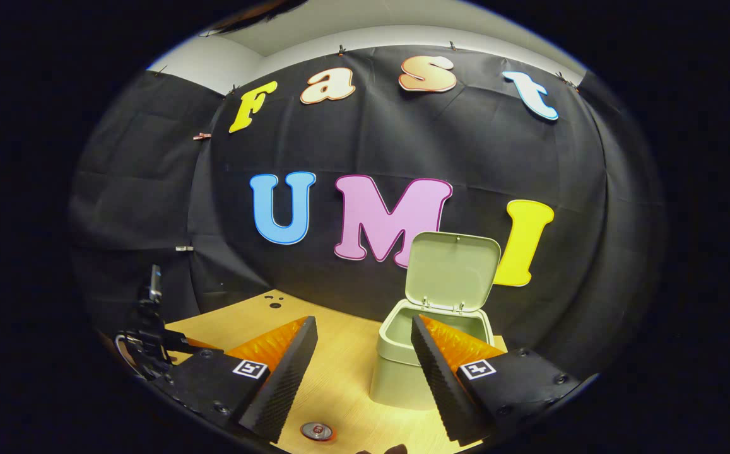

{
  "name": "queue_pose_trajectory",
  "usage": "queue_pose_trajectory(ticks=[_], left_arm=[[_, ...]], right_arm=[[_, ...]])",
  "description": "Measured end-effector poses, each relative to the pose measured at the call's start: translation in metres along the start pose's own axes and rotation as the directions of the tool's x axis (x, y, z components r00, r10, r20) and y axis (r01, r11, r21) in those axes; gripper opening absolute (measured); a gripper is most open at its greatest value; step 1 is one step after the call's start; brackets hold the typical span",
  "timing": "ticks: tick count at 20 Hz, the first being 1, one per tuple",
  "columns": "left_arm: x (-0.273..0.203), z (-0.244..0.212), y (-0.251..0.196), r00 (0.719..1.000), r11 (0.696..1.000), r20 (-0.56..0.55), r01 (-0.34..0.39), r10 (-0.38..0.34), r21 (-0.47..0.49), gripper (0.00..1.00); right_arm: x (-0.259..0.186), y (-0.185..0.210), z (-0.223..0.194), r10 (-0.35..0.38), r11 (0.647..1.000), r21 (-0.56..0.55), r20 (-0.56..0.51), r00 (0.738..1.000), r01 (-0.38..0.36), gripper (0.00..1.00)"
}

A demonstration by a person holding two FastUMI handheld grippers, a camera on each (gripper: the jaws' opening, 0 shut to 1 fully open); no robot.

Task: Press the lid of the desktop garbage bin to open it, pick up the crumpled paper on the desktop and throw it into the bin, then pick up the pop can on the desktop and drop it into the bin, and finally close the garbage bin lid.

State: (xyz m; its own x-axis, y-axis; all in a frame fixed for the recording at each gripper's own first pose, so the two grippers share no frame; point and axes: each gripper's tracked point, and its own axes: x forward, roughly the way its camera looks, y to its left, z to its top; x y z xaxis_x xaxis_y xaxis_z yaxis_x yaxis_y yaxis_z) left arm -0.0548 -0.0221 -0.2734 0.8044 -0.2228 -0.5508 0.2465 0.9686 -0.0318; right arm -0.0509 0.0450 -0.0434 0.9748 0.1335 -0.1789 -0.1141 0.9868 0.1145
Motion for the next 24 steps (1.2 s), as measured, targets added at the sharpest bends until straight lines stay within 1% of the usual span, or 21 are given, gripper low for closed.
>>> queue_pose_trajectory(ticks=[2,5,7,9,13,16,24], left_arm=[[0.008,-0.018,-0.004,0.999,1.000,-0.038,0.006,-0.006,-0.007,0.95],[0.021,-0.040,-0.002,0.996,1.000,-0.084,-0.010,0.009,-0.007,0.95],[0.029,-0.054,-0.004,0.994,1.000,-0.113,-0.007,0.007,-0.003,0.95],[0.036,-0.073,-0.003,0.988,1.000,-0.153,-0.013,0.013,0.005,0.95],[0.049,-0.101,-0.004,0.975,1.000,-0.221,-0.017,0.012,-0.023,0.94],[0.056,-0.114,-0.004,0.966,1.000,-0.258,-0.020,0.015,-0.018,0.92],[0.068,-0.133,-0.006,0.947,0.999,-0.320,-0.021,0.007,-0.041,0.82]], right_arm=[[-0.003,-0.002,-0.003,-0.004,1.000,-0.004,-0.018,1.000,0.004,0.94],[-0.008,-0.005,-0.006,-0.020,1.000,-0.001,-0.037,0.999,0.020,0.94],[-0.011,-0.008,-0.007,-0.034,0.999,0.002,-0.046,0.998,0.035,0.94],[-0.012,-0.010,-0.008,-0.046,0.999,0.007,-0.054,0.998,0.046,0.94],[-0.017,-0.015,-0.012,-0.074,0.997,0.018,-0.074,0.995,0.075,0.94],[-0.020,-0.018,-0.014,-0.090,0.996,0.016,-0.085,0.992,0.091,0.94],[-0.023,-0.019,-0.017,-0.099,0.994,0.030,-0.105,0.990,0.103,0.94]])
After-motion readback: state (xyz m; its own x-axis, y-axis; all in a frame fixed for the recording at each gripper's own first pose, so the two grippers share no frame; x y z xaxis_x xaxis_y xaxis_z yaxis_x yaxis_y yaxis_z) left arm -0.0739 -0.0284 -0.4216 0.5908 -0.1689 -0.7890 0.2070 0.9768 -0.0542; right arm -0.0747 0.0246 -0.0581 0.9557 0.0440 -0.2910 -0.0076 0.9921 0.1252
